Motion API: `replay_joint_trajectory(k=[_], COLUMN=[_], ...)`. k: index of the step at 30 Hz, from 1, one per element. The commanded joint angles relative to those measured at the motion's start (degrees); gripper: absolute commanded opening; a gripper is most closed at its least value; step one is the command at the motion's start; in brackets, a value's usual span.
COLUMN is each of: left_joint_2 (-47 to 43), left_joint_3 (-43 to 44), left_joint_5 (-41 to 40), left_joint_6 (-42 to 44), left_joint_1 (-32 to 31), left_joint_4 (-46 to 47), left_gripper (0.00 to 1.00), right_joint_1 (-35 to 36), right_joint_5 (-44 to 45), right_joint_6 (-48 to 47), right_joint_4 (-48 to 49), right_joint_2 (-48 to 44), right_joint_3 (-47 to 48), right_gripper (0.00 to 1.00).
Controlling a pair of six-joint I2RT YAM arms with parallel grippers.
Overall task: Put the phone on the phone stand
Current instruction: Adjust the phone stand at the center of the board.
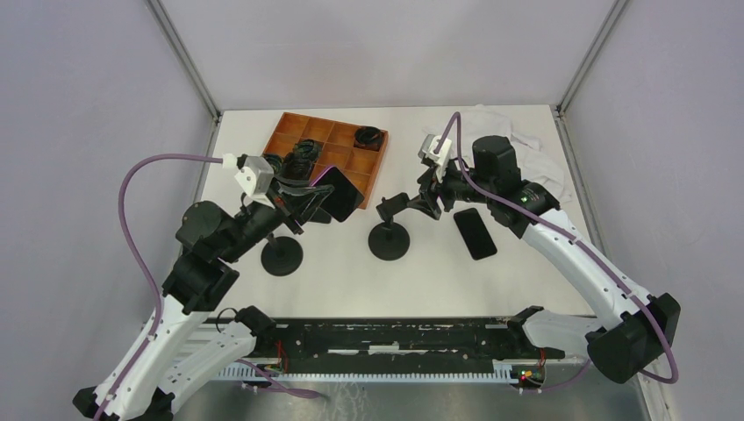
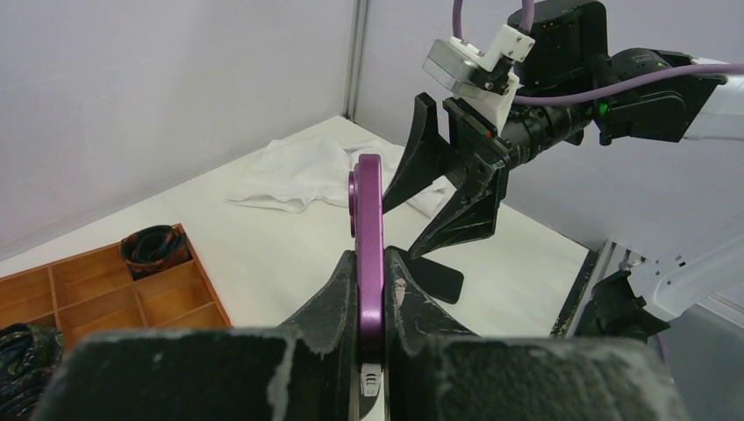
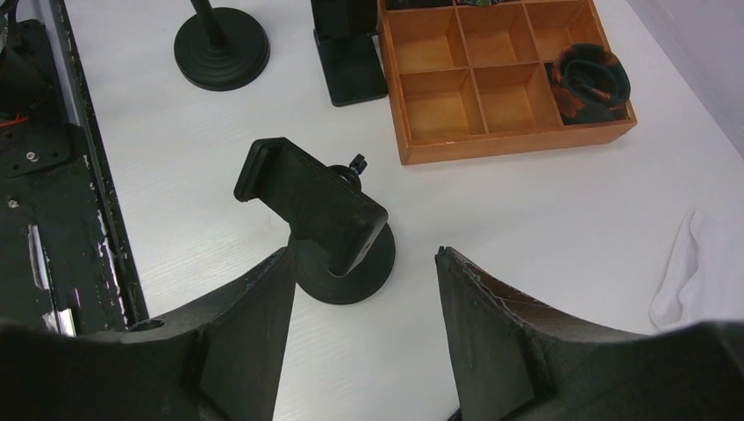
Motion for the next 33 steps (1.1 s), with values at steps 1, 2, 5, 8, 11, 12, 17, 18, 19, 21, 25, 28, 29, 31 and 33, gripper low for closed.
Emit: replay_joint_trajectory(k=[1, 2, 5, 8, 11, 12, 17, 18, 19, 21, 25, 28, 29, 31, 33], left_joint_2=[-0.61, -0.61, -0.52, -0.52, -0.45, -0.43, -0.56, -0.60, -0.60, -0.52, -0.43, -0.36, -0.34, -0.43, -0.43], left_joint_3=[0.13, 0.05, 0.04, 0.04, 0.04, 0.04, 0.04, 0.04, 0.04, 0.04, 0.13, 0.13, 0.13, 0.13, 0.04], left_joint_5=[1.34, 1.36, 1.36, 1.49, 1.51, 1.48, 1.58, 1.55, 1.54, 1.49, 1.58, 1.64, 1.71, 1.68, 1.68], left_joint_6=[-2.02, -2.01, -2.09, -2.18, -2.22, -2.33, -2.54, -2.55, -2.59, -2.46, -2.52, -2.54, -2.53, -2.55, -2.54], left_joint_1=[0.34, 0.34, 0.34, 0.34, 0.34, 0.34, 0.34, 0.34, 0.34, 0.34, 0.34, 0.34, 0.29, 0.34, 0.34], left_joint_4=[6.02, 6.04, 6.21, 6.35, 6.34, 6.36, 6.47, 6.43, 6.50, 6.48, 6.61, 6.63, 6.69, 6.56, 6.52], left_gripper=[0.02, 0.02, 0.02, 0.02, 0.02, 0.02, 0.02, 0.02, 0.02, 0.02, 0.02, 0.02, 0.02, 0.02, 0.02], right_joint_1=[-0.22, -0.24, -0.21, 0.05, 1.33, 1.74, 2.63, 2.74, 2.82, 2.93, 3.06, 3.20, 3.16, 3.35, 3.37], right_joint_5=[0.81, 0.96, 0.92, 0.62, 1.56, 2.47, 4.98, 5.27, 5.58, 5.57, 5.62, 5.41, 5.34, 5.40, 5.43], right_joint_6=[1.61, 1.85, 2.75, 3.35, 3.62, 3.55, 4.09, 4.10, 4.17, 4.19, 4.28, 4.49, 4.54, 4.54, 4.54], right_joint_4=[2.04, 2.06, 2.25, 2.43, 2.57, 2.55, 2.50, 2.48, 2.44, 2.51, 2.59, 2.70, 2.70, 2.70, 2.71], right_joint_2=[0.21, 0.31, 0.86, 1.47, 2.34, 2.70, 4.26, 4.41, 4.53, 4.57, 4.69, 4.87, 5.00, 5.14, 5.27], right_joint_3=[0.25, 0.30, 0.46, 0.59, 0.43, 0.45, 1.61, 1.81, 1.88, 1.75, 1.54, 1.49, 1.47, 1.41, 1.44], right_gripper=[0.65, 0.65, 0.63, 0.62, 0.61, 0.61, 0.57, 0.54, 0.54, 0.51, 0.46, 0.45, 0.45, 0.44, 0.41])
